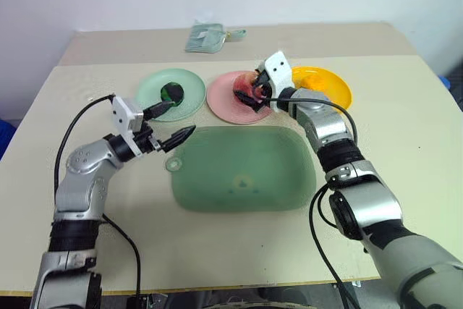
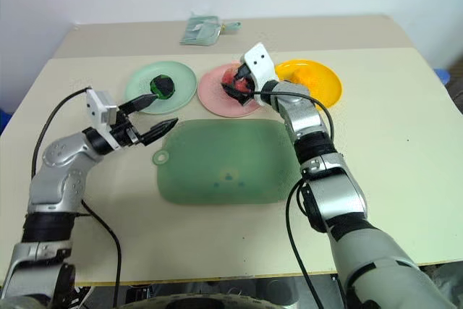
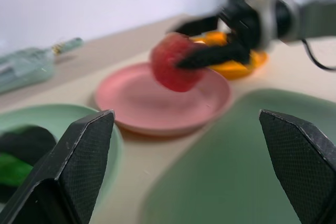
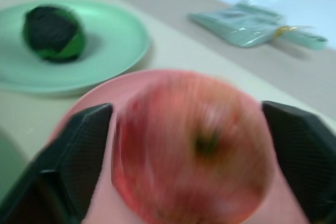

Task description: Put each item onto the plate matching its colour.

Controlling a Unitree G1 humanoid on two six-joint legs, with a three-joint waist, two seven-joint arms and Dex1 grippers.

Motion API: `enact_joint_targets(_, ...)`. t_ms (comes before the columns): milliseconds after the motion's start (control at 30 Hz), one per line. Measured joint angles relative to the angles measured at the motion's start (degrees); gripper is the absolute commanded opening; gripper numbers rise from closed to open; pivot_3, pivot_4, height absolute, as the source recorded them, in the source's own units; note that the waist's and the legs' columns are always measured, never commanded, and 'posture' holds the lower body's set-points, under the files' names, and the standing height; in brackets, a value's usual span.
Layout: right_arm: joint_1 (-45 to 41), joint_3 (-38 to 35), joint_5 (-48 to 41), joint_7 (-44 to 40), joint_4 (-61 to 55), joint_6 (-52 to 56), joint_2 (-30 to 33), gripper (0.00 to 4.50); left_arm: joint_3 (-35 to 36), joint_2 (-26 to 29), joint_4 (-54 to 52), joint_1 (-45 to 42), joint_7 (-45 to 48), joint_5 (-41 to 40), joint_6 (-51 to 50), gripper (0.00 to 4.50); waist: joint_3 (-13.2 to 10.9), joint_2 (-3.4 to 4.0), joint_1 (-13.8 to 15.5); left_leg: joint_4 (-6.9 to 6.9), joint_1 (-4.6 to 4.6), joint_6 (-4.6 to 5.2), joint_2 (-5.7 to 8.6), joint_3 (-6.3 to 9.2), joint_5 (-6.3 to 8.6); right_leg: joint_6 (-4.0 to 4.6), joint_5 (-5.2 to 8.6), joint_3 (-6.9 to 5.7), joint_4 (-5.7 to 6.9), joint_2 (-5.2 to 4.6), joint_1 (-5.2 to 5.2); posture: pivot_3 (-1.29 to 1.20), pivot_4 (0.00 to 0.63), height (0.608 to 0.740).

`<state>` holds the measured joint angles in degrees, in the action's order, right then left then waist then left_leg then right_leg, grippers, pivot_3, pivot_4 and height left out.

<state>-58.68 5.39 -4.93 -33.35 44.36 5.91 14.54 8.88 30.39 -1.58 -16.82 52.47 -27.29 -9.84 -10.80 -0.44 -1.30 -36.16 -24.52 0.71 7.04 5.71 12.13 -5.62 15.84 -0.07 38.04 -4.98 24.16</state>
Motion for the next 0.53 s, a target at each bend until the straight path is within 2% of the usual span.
enact_joint_targets(100,0.1,-2.4,-2.6,-1.6,-0.8,-1.1,-1.1,4.48,1.9,1.3,-2.4,1.1,0.8,-2.5,-1.1,4.5,0.0,0.02,0.1,0.0,-0.01,-0.06,-0.02,0.0,-0.04,0.02,0.01,0.01,0.05,0.02,0.04,0.0,0.15,0.738)
enact_joint_targets(200,2.6,-5.7,-8.5,-6.3,-10.0,1.9,-0.3,4.48,4.1,2.9,-4.2,1.4,2.9,-6.2,-2.3,4.5,0.0,0.01,0.5,-0.02,0.0,-0.06,-0.02,0.01,-0.04,0.03,0.0,0.01,0.03,0.02,0.02,0.0,0.15,0.738)
enact_joint_targets(267,8.3,-6.0,-13.9,-13.2,-21.0,6.1,2.7,4.48,5.3,4.2,-4.6,2.4,4.6,-8.3,-3.3,4.5,0.0,0.0,0.8,-0.05,0.02,0.03,0.0,0.11,0.02,0.03,0.0,0.0,-0.05,0.02,0.04,0.0,0.15,0.738)
enact_joint_targets(367,20.9,-6.3,-20.4,-21.3,-37.4,13.5,11.0,4.48,6.2,7.1,-4.9,3.2,7.5,-10.3,-5.0,4.5,0.0,0.0,1.6,-0.08,0.01,0.12,0.06,0.14,0.08,0.02,0.0,0.01,-0.14,-0.02,-0.03,0.0,0.15,0.738)
enact_joint_targets(533,36.6,-6.7,-23.6,-25.8,-54.7,18.0,20.3,4.48,6.6,9.0,-3.7,2.0,12.3,-12.1,-6.2,4.5,0.0,0.02,1.5,-0.05,0.05,0.32,-0.03,0.13,0.19,0.04,0.01,0.02,-0.03,0.01,-0.13,0.0,0.15,0.738)
